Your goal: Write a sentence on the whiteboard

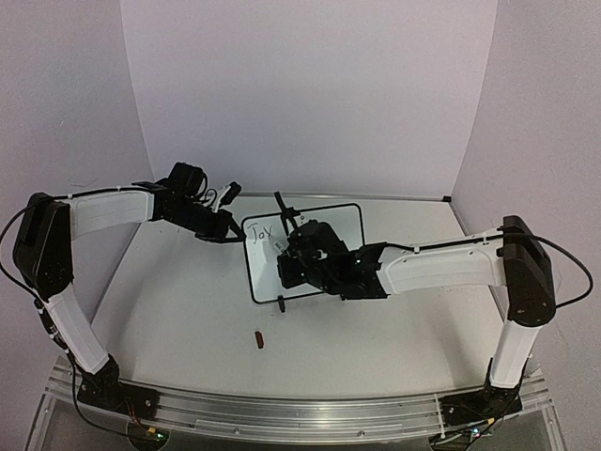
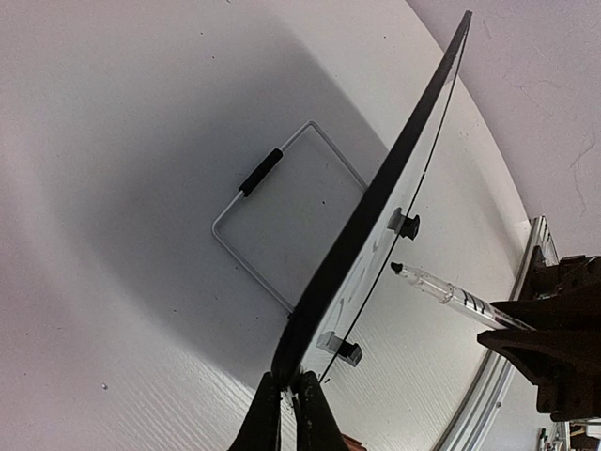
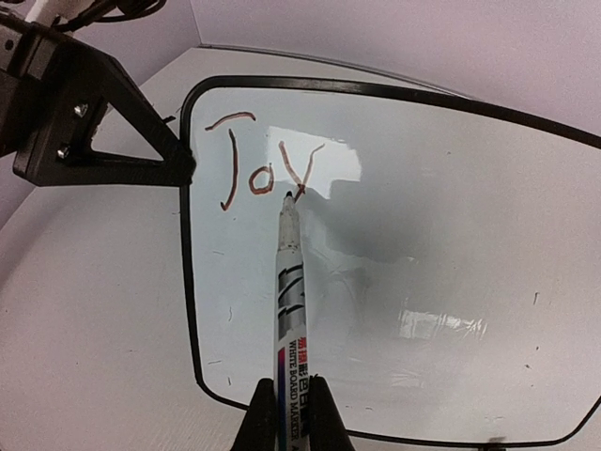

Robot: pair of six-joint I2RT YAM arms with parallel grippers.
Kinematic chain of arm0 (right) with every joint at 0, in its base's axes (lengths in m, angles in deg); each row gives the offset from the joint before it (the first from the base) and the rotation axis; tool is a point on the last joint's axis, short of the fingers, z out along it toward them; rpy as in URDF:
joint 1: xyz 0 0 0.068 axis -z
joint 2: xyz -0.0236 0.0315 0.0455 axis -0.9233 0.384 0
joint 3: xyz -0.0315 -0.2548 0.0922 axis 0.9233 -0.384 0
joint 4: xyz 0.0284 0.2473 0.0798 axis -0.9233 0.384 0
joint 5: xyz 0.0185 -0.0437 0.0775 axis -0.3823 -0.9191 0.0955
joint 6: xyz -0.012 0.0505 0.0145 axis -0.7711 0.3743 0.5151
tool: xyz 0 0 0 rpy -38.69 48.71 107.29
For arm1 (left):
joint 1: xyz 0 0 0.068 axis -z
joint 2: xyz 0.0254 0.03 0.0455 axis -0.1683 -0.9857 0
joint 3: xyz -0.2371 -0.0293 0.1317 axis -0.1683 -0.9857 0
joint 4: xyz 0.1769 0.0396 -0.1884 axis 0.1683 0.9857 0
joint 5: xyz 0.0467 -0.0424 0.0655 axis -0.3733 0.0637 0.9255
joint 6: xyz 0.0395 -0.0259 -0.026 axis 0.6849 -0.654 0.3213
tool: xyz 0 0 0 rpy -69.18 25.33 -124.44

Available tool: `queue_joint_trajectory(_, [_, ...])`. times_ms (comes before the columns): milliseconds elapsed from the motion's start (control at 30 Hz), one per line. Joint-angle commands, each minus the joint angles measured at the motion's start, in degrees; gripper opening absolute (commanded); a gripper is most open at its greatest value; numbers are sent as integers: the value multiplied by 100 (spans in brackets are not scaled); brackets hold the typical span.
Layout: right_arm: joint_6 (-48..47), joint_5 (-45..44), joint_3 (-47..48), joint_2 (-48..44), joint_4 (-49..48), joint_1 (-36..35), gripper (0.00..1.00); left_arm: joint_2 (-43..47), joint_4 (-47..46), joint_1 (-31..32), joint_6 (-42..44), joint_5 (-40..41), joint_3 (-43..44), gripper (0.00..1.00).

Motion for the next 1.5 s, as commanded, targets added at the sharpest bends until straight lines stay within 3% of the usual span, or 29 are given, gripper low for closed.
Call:
queue_joint_trajectory(0, [-11, -103, 250, 153, 23, 24, 0, 62, 190, 46, 158, 84, 198, 0])
queue_joint_trajectory(1467, [69, 491, 124, 62, 52, -108, 0, 54, 216, 45, 177, 113, 215, 0])
